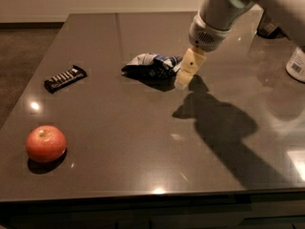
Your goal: Pick blue chip bag
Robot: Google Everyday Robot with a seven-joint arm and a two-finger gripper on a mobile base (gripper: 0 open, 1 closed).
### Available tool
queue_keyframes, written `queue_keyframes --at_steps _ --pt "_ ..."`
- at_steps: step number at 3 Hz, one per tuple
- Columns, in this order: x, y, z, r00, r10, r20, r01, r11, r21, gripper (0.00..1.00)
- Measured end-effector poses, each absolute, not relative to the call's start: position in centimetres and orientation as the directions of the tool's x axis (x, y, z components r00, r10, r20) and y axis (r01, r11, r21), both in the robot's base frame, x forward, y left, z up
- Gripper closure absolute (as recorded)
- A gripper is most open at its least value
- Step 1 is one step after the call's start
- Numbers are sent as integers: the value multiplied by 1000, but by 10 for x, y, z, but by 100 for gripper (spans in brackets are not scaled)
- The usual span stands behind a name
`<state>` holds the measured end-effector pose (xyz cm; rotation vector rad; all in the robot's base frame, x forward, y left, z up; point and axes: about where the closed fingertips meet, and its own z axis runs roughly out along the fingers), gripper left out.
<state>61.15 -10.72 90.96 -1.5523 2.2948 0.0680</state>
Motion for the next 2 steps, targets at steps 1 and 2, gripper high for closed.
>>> queue_keyframes --at_steps 1,2 --pt "631 -93 890 -340 -881 -330 -905 401 -138 0" --pt "647 -81 881 -355 -866 -352 -901 417 -118 0"
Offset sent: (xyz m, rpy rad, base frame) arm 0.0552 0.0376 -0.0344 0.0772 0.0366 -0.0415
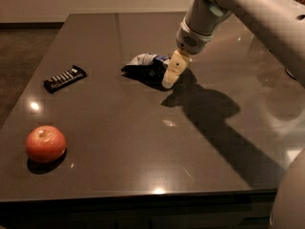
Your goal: Pick blue chip bag
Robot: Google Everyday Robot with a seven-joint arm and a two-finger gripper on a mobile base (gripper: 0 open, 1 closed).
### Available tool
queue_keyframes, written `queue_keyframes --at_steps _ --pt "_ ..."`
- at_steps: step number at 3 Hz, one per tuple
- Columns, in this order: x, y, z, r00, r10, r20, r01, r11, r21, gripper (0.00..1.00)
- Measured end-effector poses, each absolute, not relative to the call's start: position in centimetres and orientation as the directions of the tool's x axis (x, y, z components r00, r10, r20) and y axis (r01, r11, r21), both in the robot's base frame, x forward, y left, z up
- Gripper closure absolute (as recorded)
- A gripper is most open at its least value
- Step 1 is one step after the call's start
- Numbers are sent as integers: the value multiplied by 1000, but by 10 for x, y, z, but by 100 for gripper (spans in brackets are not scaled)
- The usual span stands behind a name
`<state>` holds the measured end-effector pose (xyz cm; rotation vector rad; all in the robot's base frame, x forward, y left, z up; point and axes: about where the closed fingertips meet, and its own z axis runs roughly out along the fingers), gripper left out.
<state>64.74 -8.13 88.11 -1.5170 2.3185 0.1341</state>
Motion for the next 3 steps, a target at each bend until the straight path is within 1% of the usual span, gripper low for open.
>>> queue_keyframes --at_steps 1,2,3 --pt "654 -67 881 -356 -848 -393 -903 420 -91 0" --pt "654 -57 882 -361 -830 -426 -906 421 -52 14" --pt "649 -48 882 -364 -814 -452 -910 415 -15 44"
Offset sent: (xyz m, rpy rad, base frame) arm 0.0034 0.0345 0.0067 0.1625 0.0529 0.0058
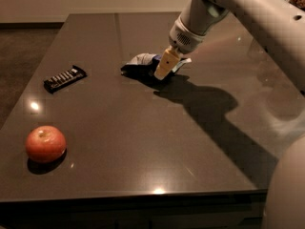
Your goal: Pick blue chip bag
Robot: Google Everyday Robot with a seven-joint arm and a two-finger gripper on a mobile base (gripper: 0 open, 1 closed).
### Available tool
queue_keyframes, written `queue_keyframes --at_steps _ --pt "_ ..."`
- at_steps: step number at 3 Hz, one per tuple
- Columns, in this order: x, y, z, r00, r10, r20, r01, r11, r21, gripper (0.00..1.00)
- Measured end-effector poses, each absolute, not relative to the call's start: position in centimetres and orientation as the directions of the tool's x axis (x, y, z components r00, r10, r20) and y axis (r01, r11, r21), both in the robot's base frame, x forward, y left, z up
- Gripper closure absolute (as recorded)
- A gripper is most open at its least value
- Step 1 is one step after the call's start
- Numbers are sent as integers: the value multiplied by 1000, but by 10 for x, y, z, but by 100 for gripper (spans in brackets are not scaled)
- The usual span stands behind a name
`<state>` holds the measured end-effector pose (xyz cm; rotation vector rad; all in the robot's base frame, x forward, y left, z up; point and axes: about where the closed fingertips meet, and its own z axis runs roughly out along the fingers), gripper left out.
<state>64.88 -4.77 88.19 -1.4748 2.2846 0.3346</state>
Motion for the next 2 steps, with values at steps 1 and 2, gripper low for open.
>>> queue_keyframes --at_steps 1,2 --pt "645 -42 883 -363 -808 -465 -913 409 1 69" --pt "644 -38 893 -350 -803 -482 -917 399 3 91"
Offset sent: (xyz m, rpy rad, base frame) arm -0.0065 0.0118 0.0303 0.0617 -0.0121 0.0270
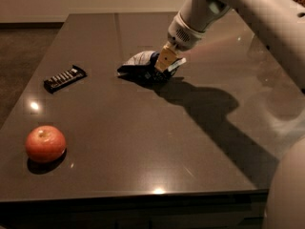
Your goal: Pick blue chip bag
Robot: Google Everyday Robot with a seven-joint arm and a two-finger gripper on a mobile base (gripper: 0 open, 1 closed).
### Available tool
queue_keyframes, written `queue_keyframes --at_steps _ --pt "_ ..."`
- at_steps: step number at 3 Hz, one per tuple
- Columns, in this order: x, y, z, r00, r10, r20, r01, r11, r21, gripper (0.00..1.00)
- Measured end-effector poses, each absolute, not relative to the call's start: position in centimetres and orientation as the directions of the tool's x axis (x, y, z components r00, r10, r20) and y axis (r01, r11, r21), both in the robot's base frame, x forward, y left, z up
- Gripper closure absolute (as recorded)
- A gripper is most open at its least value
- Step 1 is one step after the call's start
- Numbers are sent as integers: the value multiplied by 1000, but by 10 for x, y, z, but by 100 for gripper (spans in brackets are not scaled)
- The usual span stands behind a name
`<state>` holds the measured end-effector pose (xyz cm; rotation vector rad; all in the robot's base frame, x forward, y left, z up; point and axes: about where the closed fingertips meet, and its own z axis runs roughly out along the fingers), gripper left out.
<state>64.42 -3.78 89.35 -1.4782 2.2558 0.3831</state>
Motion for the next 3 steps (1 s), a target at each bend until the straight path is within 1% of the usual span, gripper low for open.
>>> queue_keyframes --at_steps 1,3 --pt "641 -32 916 -327 -785 -526 -922 386 -2 100" --pt "629 -26 981 -268 -720 -640 -930 367 -23 100"
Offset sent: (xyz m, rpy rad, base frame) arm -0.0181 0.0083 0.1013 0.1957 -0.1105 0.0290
